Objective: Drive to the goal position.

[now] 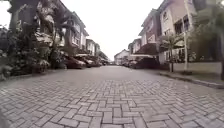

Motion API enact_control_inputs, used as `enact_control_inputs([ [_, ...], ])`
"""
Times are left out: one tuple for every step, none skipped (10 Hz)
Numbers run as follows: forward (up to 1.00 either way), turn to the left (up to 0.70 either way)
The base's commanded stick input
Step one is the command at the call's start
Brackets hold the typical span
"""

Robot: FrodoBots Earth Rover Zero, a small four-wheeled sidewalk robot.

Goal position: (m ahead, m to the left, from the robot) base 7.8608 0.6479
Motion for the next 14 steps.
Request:
enact_control_inputs([
  [0.7, -0.3],
  [0.7, -0.13],
  [0.7, 0.0],
  [0.7, 0.0],
  [0.7, 0.0],
  [0.7, 0.0],
  [0.7, 0.0],
  [0.7, 0.0],
  [0.7, 0.0],
  [0.7, 0.0],
  [0.7, 0.0],
  [0.7, 0.0],
  [0.7, 0.0],
  [0.7, 0.0],
])
